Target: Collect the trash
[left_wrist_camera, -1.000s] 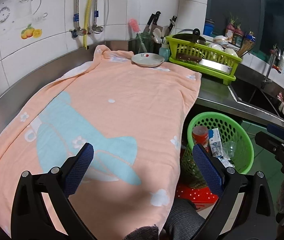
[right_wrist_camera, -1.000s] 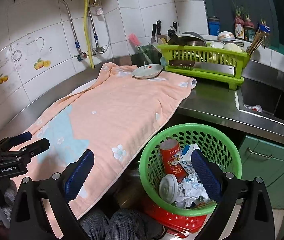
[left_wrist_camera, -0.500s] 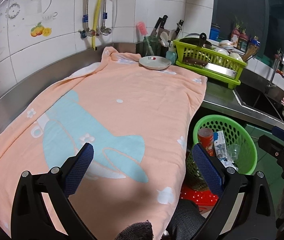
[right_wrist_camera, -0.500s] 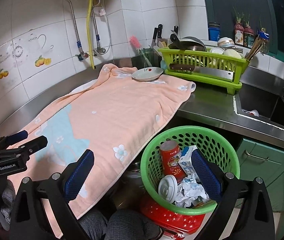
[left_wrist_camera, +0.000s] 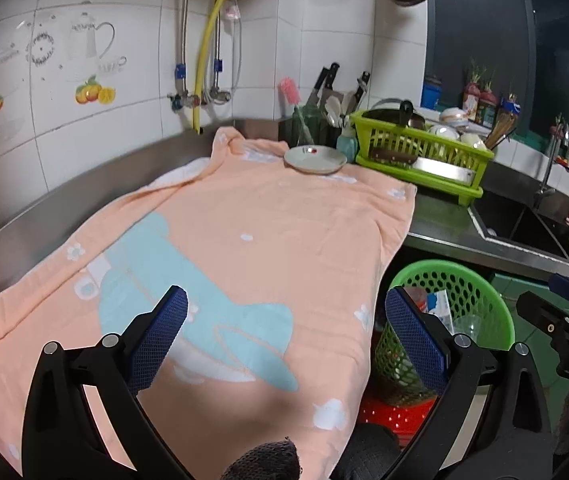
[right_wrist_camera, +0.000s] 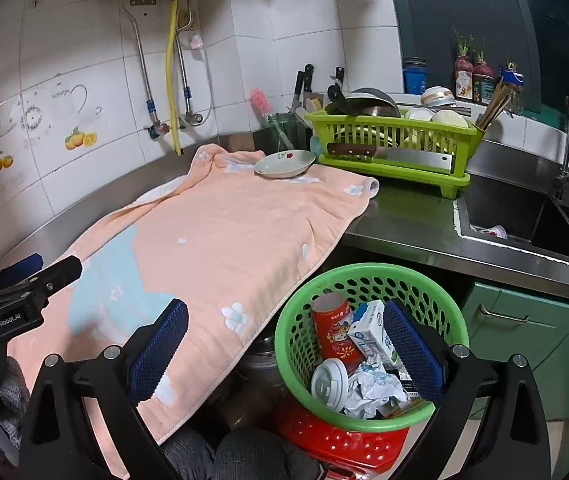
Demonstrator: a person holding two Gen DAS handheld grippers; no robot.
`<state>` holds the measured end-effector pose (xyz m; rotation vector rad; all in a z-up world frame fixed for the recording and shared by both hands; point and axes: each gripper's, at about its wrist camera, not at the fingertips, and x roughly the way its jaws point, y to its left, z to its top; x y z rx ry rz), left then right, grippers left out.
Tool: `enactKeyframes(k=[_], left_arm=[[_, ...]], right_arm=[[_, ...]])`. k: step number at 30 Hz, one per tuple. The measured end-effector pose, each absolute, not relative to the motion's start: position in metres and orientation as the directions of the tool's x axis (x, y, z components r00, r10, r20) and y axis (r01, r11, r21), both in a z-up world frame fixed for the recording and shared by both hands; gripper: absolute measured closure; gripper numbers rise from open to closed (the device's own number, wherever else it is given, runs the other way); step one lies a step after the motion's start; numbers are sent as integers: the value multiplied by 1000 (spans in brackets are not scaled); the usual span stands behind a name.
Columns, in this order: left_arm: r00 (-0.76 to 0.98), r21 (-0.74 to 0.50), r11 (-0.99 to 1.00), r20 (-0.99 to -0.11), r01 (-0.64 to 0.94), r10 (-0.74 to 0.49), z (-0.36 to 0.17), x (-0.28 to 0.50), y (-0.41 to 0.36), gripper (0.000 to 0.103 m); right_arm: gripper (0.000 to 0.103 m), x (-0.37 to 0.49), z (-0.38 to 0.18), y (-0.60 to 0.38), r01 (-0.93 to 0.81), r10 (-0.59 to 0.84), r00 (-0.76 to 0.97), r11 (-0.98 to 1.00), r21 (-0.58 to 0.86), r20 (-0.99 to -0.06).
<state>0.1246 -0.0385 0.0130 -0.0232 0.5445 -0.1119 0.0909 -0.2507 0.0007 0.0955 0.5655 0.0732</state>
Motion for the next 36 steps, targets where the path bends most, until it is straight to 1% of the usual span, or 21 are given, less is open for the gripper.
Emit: enactKeyframes(k=[2, 8, 14, 36], left_arm=[[859, -52, 994, -501, 96, -109, 14, 122, -38, 5], [858, -88, 991, -497, 97, -128, 12, 120, -34, 5], [860, -70, 992, -495, 105, -126, 11, 118, -36, 5], [857, -70, 991, -498, 112, -132, 10, 115, -39, 5]], right_arm=[[8, 89, 1, -253, -28, 82, 847, 994, 110, -526], [8, 86, 1, -254, -10, 67, 852, 994, 111, -520], [8, 84, 3, -254, -1, 55, 856, 994, 106, -514], [8, 81, 5, -258, 4, 50, 860, 994, 105, -508]])
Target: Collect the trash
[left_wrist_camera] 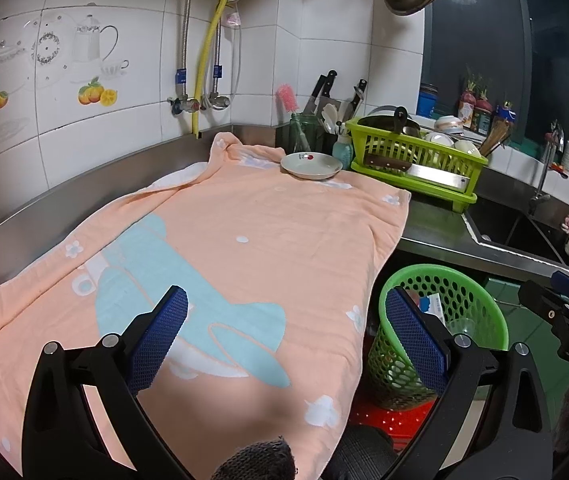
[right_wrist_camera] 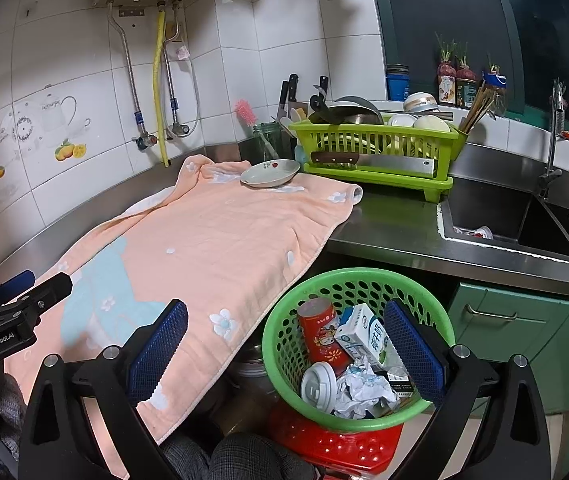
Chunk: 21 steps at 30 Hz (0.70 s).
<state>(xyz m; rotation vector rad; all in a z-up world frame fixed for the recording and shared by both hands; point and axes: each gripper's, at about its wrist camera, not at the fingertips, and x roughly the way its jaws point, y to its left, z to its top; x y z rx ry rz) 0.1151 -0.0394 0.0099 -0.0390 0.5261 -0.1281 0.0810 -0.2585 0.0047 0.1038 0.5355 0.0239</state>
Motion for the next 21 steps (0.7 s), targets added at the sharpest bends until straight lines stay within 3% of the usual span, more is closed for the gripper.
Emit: enactKeyframes(k=[21], left_arm=[[857, -68, 991, -499, 113, -132, 8, 111, -47, 5]], right_arm=[[8, 81, 3, -256, 7, 48, 859, 995, 104, -511]])
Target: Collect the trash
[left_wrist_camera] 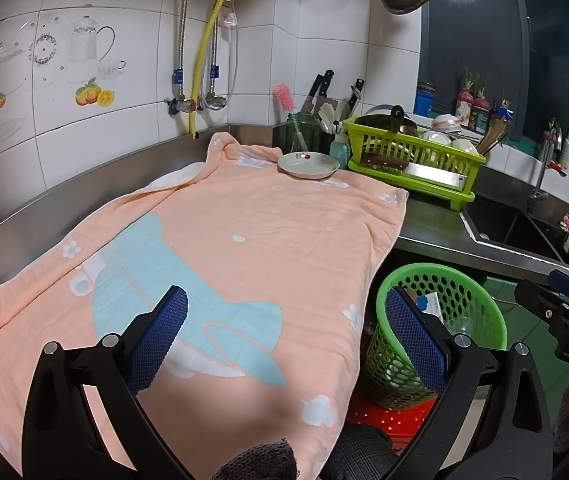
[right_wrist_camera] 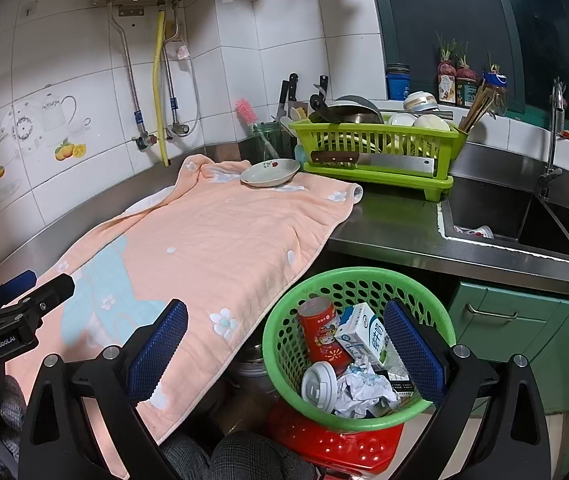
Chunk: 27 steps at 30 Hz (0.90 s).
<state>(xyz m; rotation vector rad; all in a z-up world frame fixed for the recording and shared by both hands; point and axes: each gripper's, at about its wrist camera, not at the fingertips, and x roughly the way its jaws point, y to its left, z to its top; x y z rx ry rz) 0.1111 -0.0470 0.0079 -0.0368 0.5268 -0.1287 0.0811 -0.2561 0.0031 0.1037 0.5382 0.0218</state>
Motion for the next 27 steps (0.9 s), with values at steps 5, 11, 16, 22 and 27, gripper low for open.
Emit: enactKeyframes(k=[5, 11, 16, 22, 27], left_arm=[[856, -65, 991, -500, 117, -134, 8, 111, -49, 5], [857, -65, 991, -497, 121, -137, 8, 112, -50, 5], [855, -67, 990, -499, 121, -138, 8, 112, -50, 5], [853, -62, 989, -500, 135, -148, 9, 112, -51, 5], [859, -55, 988, -489, 142, -151, 8, 111, -53, 5]], right_arm=[[8, 82, 3, -255, 5, 49, 858, 995, 104, -512], [8, 82, 3, -254, -1, 52, 859, 995, 102, -509], [8, 82, 3, -253, 0, 52, 858, 995, 101, -510], [8, 82, 3, -253, 5, 49, 861, 995, 104, -507], [8, 82, 2, -253, 6, 46, 860, 995, 100, -508]])
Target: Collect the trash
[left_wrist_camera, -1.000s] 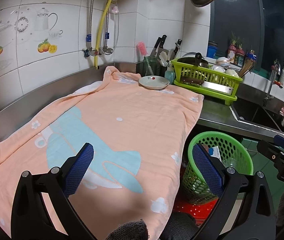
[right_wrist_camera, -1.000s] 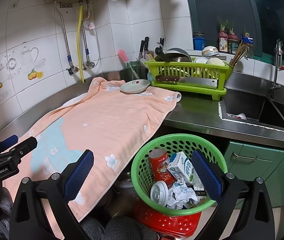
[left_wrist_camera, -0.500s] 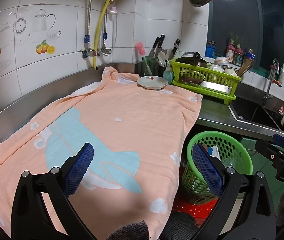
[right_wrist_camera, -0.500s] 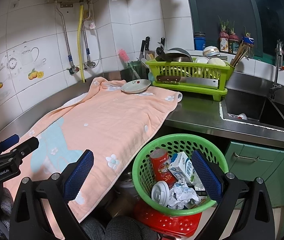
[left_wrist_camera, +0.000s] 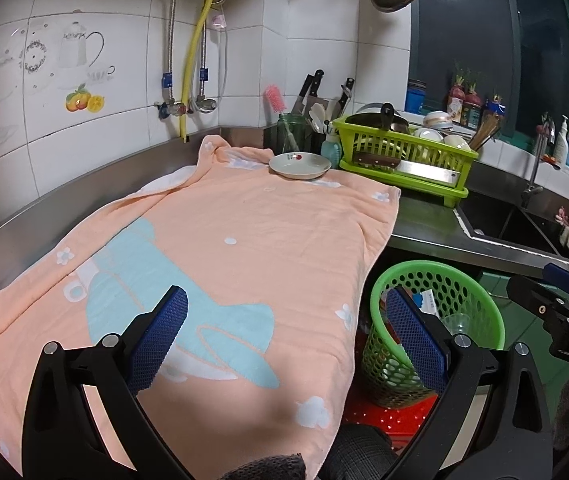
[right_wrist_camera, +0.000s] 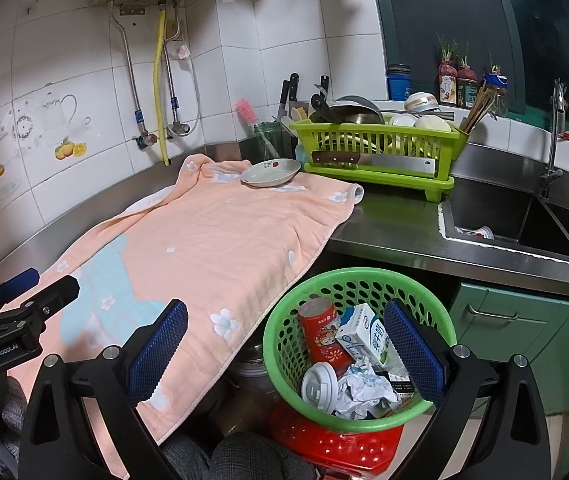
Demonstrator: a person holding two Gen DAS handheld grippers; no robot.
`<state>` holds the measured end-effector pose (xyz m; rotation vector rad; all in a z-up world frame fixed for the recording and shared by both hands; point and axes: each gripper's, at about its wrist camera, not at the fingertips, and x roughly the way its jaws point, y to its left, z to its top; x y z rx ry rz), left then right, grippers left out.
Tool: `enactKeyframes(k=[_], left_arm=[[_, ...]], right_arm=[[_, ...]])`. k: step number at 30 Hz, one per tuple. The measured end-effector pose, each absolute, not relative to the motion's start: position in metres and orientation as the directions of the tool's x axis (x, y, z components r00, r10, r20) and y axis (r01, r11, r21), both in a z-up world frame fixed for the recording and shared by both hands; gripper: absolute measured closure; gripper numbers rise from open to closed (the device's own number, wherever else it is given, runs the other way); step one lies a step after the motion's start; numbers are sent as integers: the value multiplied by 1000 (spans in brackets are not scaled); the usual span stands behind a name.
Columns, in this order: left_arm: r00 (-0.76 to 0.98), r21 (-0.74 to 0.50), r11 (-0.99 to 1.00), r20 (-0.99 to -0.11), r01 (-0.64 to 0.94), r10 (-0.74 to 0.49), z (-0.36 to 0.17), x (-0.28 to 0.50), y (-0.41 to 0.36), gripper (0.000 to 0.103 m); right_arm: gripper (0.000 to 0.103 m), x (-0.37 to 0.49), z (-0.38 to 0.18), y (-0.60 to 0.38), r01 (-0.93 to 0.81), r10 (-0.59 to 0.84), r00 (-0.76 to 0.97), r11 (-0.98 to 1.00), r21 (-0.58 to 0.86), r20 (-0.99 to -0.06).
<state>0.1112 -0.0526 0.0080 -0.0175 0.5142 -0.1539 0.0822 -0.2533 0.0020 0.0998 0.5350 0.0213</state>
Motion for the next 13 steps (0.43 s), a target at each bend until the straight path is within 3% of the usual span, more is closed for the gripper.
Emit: enactKeyframes(k=[13], left_arm=[[849, -80, 987, -504, 137, -159, 6, 115, -50, 5]], right_arm=[[8, 82, 1, -254, 3, 51, 859, 994, 105, -509]])
